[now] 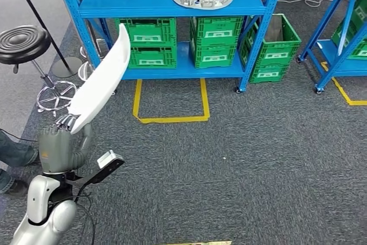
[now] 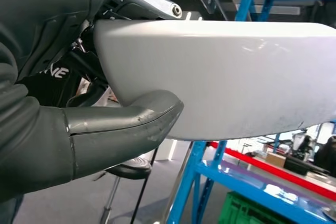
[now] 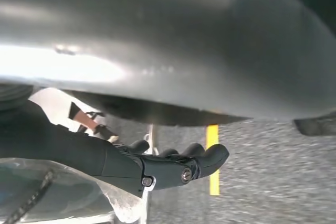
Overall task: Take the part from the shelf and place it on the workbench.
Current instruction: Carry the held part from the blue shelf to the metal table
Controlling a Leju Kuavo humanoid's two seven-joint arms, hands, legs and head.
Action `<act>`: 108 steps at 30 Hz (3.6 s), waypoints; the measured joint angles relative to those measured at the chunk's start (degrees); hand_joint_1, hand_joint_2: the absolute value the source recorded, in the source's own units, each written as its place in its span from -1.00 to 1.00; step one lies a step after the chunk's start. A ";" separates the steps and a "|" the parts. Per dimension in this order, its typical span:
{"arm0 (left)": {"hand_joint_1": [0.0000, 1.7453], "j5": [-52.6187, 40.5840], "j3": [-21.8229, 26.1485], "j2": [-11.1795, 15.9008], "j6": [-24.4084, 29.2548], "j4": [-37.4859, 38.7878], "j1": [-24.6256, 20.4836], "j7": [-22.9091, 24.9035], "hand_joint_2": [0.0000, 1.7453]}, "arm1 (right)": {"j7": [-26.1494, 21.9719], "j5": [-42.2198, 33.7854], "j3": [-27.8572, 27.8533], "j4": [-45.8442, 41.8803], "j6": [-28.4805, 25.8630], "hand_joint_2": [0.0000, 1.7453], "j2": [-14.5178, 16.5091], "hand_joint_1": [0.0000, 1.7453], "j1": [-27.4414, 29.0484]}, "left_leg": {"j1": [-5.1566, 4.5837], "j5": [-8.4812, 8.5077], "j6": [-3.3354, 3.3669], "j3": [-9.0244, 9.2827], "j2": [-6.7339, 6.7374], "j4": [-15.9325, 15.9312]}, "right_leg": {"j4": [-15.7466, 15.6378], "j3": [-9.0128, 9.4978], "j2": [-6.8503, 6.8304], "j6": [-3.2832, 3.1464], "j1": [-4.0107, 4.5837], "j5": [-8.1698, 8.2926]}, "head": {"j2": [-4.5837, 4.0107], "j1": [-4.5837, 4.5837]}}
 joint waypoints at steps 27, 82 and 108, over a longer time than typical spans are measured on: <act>1.00 0.58 0.89 -0.54 0.38 -0.13 1.12 -0.74 1.00 | -2.43 0.75 0.00 -0.03 -1.36 -1.00 0.13 -1.00 0.14 | -0.75 -0.43 -1.74 -0.36 -0.47 1.64 | -14.65 11.17 -0.24 -2.28 0.40 4.91 | 0.00 0.19; 1.00 0.56 1.92 -0.88 0.30 -1.31 2.11 -0.91 1.00 | -2.27 2.88 0.07 -0.04 -3.17 -1.00 0.15 -1.00 0.32 | -0.66 0.52 0.01 -2.26 -5.82 2.60 | -10.65 7.44 3.28 -0.79 -0.68 5.46 | 0.00 0.09; 1.00 4.09 -3.07 -2.33 -1.27 3.20 -4.99 -2.98 1.00 | 9.90 0.60 0.05 -0.05 8.10 -1.00 -0.57 -1.00 -0.32 | 0.17 0.75 0.15 -2.34 -2.25 1.95 | 2.52 1.45 -0.05 0.43 -0.42 -1.65 | 0.00 -0.23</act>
